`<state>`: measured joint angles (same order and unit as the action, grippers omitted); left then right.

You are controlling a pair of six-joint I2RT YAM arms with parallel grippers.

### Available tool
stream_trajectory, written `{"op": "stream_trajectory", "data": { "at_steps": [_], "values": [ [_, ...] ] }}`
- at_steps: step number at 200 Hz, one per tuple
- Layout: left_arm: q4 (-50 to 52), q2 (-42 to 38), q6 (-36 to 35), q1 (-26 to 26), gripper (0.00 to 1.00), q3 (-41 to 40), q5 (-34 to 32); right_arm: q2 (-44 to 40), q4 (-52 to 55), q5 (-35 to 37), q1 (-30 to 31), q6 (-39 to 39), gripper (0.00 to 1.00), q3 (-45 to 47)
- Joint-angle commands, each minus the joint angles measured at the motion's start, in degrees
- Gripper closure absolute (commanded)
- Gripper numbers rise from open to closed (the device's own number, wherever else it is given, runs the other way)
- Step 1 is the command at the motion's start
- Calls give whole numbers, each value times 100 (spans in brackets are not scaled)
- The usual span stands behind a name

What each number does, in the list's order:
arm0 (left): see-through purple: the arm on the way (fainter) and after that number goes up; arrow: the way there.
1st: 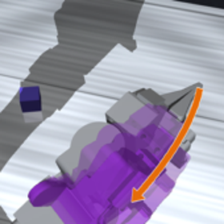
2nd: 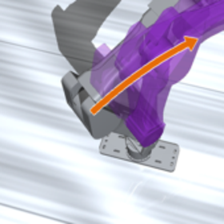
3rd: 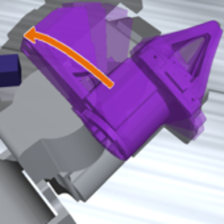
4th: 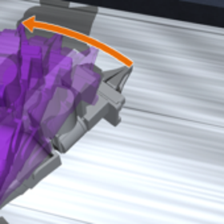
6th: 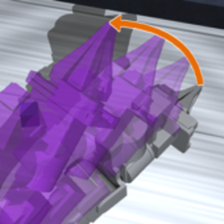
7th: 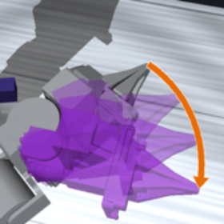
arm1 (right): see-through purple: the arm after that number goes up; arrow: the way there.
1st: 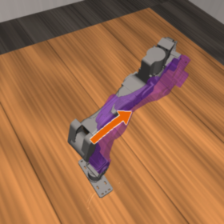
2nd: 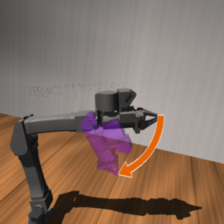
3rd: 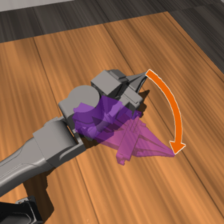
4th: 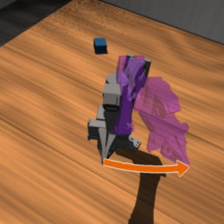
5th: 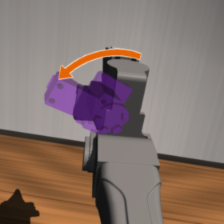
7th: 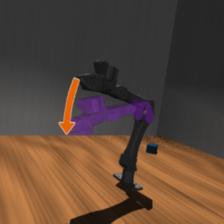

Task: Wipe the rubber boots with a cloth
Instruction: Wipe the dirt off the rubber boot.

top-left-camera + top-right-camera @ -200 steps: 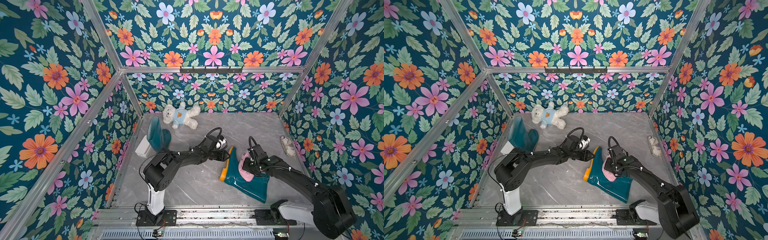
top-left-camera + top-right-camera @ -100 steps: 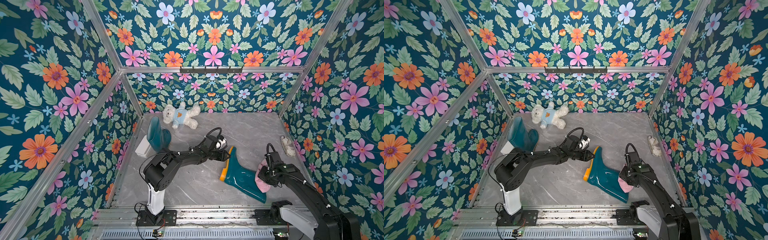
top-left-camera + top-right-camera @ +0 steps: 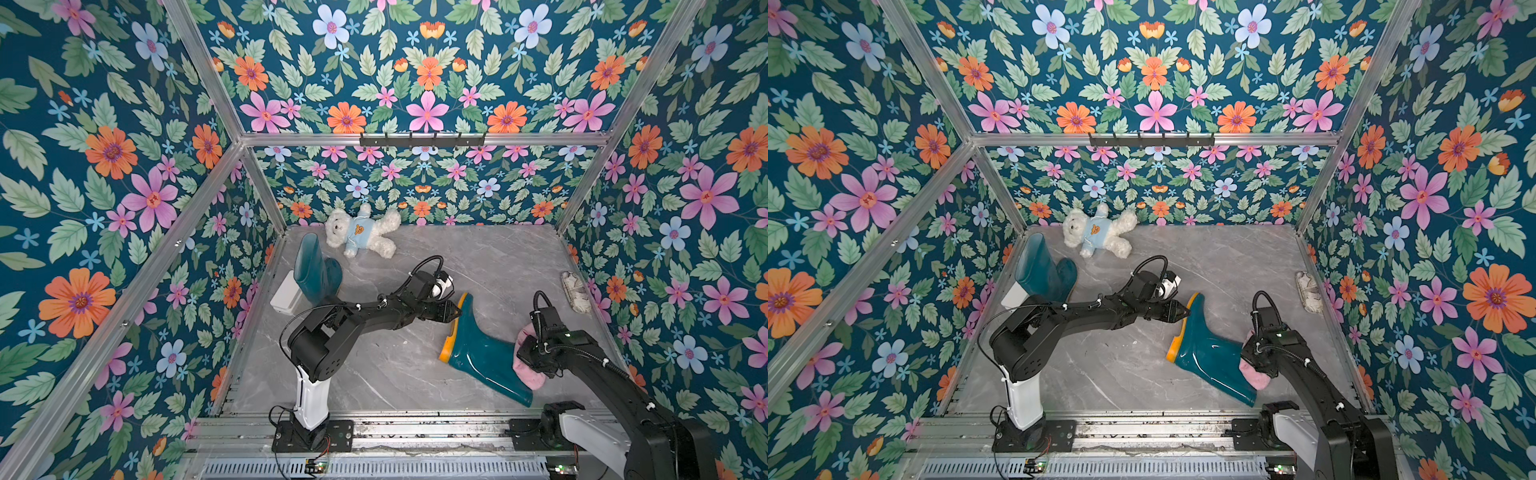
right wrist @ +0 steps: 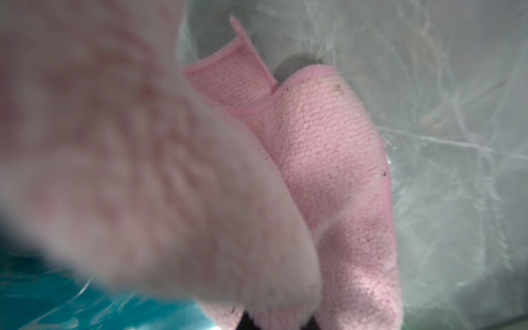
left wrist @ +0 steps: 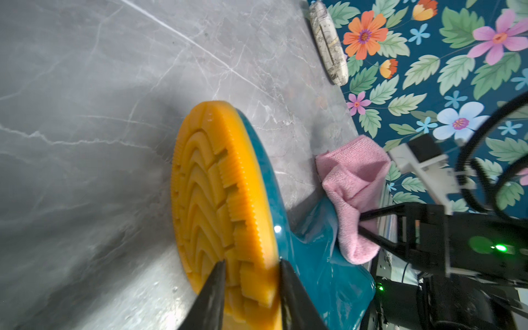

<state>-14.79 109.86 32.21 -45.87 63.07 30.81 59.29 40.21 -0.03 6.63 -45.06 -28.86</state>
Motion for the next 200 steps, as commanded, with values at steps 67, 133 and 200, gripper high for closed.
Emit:
{"op": "stream_trajectory", "data": {
  "at_steps": [67,133,200],
  "values": [
    [-51,-462,563,-89,96,-844,-712,523,-1262,-451,22,151,100,50],
    [-437,-1019,1237,-203,100,-1859,-1512,2023,-2095,-521,305,906,100,-1145],
    [-373,-1347,1677,-315,100,-2251,-2191,3192,-1795,-444,939,1573,100,-2884]
  ]
}}
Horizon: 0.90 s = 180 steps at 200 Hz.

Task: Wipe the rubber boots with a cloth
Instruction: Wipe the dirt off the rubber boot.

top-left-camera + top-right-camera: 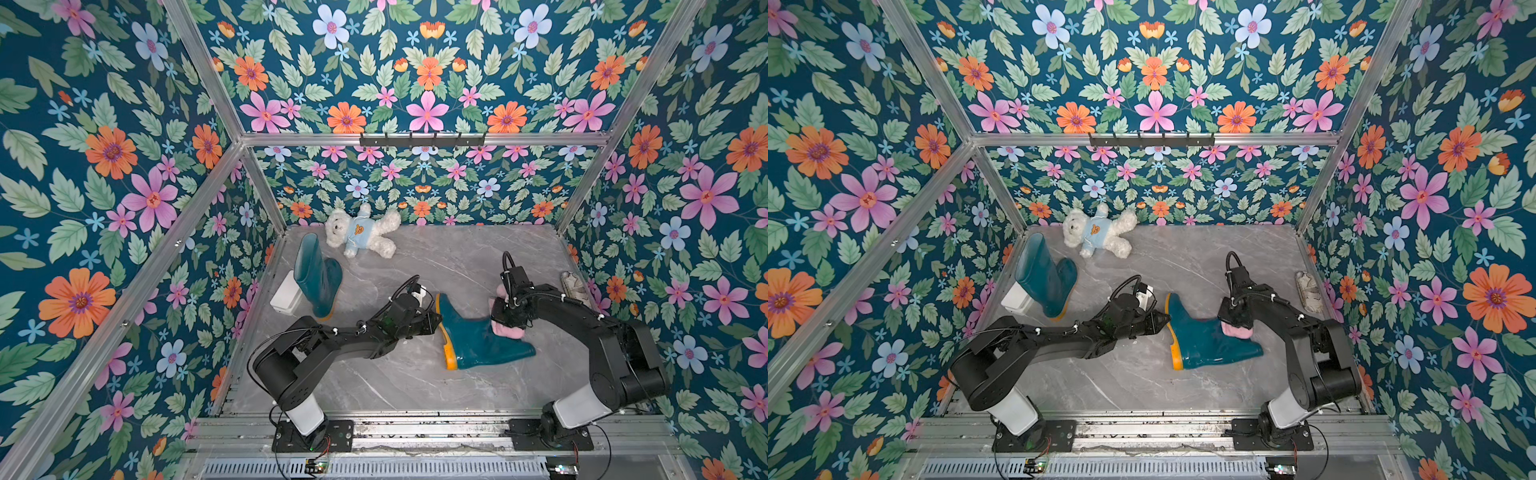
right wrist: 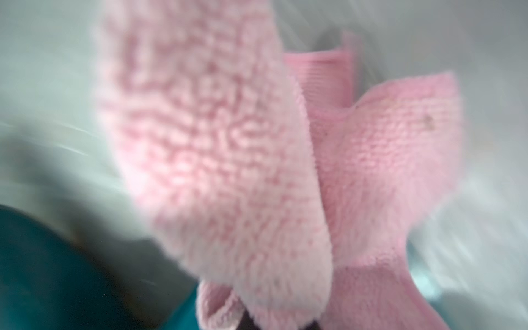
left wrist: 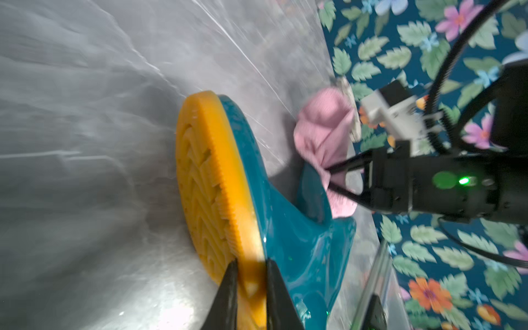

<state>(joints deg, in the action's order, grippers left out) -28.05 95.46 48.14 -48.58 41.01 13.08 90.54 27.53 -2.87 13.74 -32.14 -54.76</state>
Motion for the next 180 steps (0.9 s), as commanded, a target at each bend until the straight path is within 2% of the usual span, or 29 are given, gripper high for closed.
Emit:
{"op": "stream_trajectory", "data": {
  "at_steps": [1,44,85,119,154,180],
  "values": [
    [952,103,83,-45,100,-48,-419,59,-524,-147,241,284,100,-300],
    [997,458,-182,-91,100,300,-409,-448,-128,68,966,350,100,-471],
    [1249,680,-523,-88,100,828,-410,-672,-70,-199,1350,300,100,-388],
    [1499,771,-681,-82,100,1151,-455,-879,-256,-336,1616,-100,100,-42],
    [1492,860,-635,-86,100,1112,-469,-995,-562,-293,2165,-780,100,349],
    [1427,878,-612,-82,100,1055,-482,-822,-744,-310,2340,-1113,100,689]
  ]
}}
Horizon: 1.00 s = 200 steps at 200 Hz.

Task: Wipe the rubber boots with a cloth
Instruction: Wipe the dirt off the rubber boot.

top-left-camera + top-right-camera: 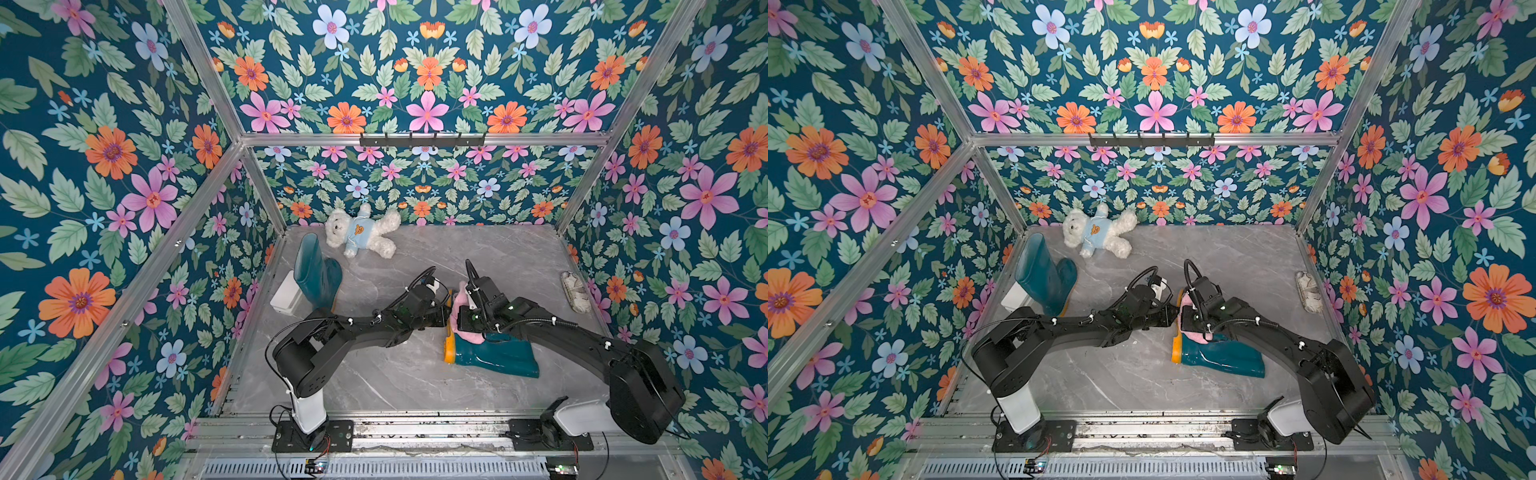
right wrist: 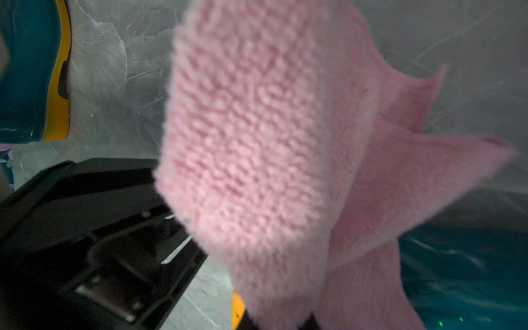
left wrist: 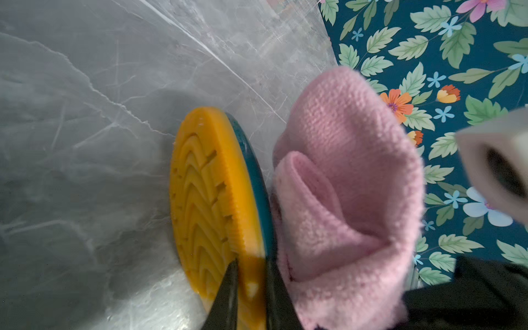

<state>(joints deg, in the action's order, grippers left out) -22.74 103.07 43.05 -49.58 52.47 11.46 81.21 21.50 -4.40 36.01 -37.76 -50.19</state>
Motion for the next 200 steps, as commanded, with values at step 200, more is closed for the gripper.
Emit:
{"op": "stream_trajectory", "data": {
  "at_steps": [200],
  "values": [
    [754,214,-209,28,95,-140,-268,-1687,1405,-477,-4172,87,100,1917]
  ]
}}
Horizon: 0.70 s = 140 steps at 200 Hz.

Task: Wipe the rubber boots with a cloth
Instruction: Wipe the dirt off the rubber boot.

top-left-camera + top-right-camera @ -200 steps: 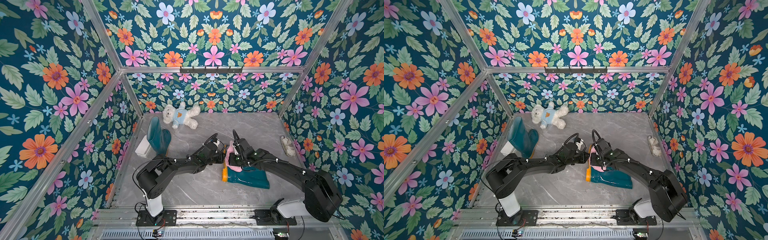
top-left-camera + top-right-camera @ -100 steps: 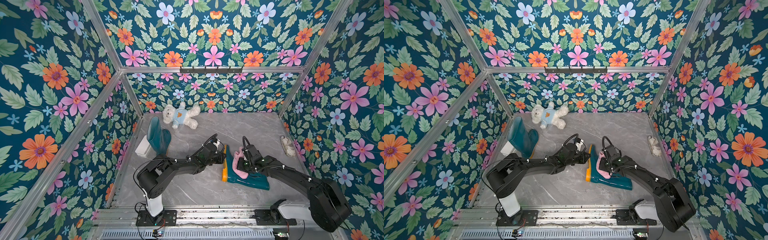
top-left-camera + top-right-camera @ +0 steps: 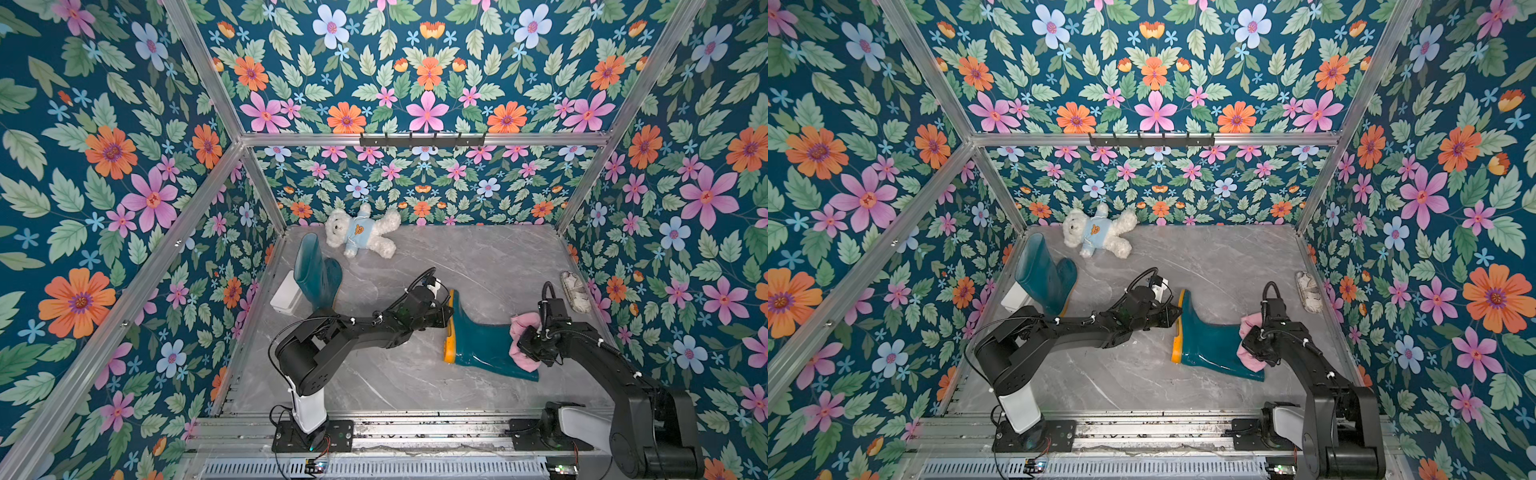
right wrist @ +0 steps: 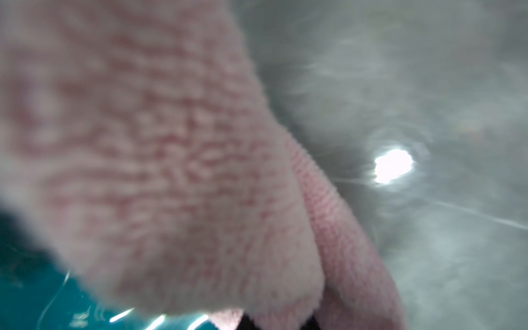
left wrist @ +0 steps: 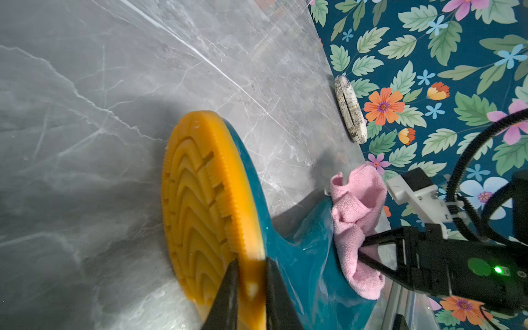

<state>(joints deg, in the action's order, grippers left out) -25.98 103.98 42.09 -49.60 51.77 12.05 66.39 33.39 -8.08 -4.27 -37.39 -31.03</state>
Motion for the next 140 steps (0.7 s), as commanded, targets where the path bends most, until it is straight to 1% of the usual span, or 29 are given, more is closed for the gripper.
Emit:
{"op": "stream_trajectory", "data": {
  "at_steps": [1,9,17,33,45,55,68,79,104,121,140],
  "values": [
    [1077,122,-113,30,95,-70,-322,-214,223,-112,-139,61,100,-5],
    [1068,122,-108,30,93,-79,-307,-324,328,-197,-120,166,100,-105],
    [1060,137,-112,30,92,-79,-296,-491,384,-198,36,212,100,-229],
    [1051,153,-116,30,91,-79,-283,-743,610,146,766,100,100,-598],
    [1042,174,-115,30,91,-72,-265,-718,698,145,1315,-118,100,-876],
    [1033,191,-114,30,91,-66,-249,-636,645,225,1887,-382,100,-1036],
    [1033,223,-116,30,90,-53,-239,-427,539,392,2650,-695,100,-1224],
    [1026,236,-113,30,90,-57,-239,-174,376,462,3177,-904,100,-1355],
    [1007,236,-115,30,90,-70,-245,492,11,511,4067,-1214,100,-1627],
    [985,236,-114,30,91,-87,-261,987,-70,500,4486,-1298,100,-1848],
    [938,236,-104,30,92,-106,-252,1292,-74,447,4691,-1358,100,-1886]
  ]
}}
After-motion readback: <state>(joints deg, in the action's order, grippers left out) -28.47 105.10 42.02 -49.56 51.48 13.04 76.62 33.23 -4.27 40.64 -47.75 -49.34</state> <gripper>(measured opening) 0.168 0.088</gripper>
